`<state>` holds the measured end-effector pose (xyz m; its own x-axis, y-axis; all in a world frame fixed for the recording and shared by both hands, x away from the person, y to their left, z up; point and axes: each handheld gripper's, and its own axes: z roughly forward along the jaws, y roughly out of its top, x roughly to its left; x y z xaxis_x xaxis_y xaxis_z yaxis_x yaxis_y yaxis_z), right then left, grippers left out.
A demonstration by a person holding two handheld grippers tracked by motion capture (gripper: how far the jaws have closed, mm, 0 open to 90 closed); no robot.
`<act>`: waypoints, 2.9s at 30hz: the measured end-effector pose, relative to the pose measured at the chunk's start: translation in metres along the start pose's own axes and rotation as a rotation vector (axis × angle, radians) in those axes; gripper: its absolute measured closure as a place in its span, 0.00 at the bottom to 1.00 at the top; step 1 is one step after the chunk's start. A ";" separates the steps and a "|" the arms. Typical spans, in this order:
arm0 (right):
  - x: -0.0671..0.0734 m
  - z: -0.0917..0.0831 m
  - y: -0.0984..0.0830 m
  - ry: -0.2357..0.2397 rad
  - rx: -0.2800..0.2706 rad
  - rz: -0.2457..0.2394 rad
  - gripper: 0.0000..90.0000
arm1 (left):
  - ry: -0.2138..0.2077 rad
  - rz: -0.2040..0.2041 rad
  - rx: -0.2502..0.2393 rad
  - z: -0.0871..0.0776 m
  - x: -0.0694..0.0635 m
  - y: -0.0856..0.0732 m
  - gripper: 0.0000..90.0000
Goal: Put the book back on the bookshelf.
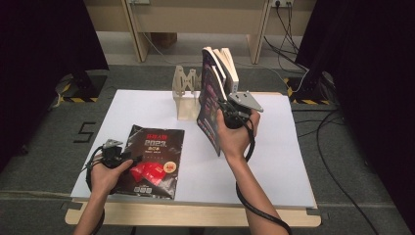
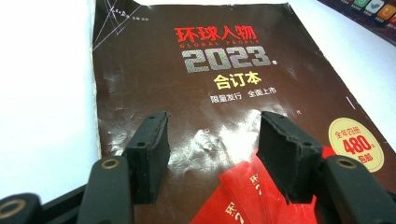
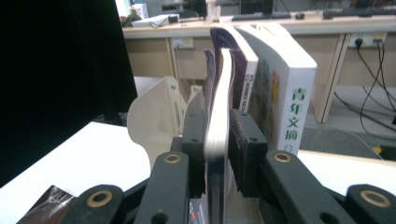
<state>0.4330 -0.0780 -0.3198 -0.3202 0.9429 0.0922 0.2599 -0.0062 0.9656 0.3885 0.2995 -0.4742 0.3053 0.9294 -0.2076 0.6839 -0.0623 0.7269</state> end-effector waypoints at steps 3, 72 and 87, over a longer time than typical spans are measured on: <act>-0.002 0.002 0.000 -0.009 0.016 -0.003 0.87 | 0.001 -0.001 0.001 0.000 0.000 0.000 0.47; 0.009 0.016 0.019 0.000 -0.060 -0.001 0.94 | 0.000 -0.006 -0.002 -0.002 0.002 0.000 0.47; 0.009 0.022 0.022 -0.004 -0.065 0.003 0.94 | 0.003 -0.007 -0.001 -0.002 0.002 0.000 0.47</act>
<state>0.4555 -0.0623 -0.3034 -0.3157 0.9441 0.0944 0.2010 -0.0307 0.9791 0.3884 0.3022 -0.4734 0.2983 0.9309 -0.2109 0.6854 -0.0552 0.7261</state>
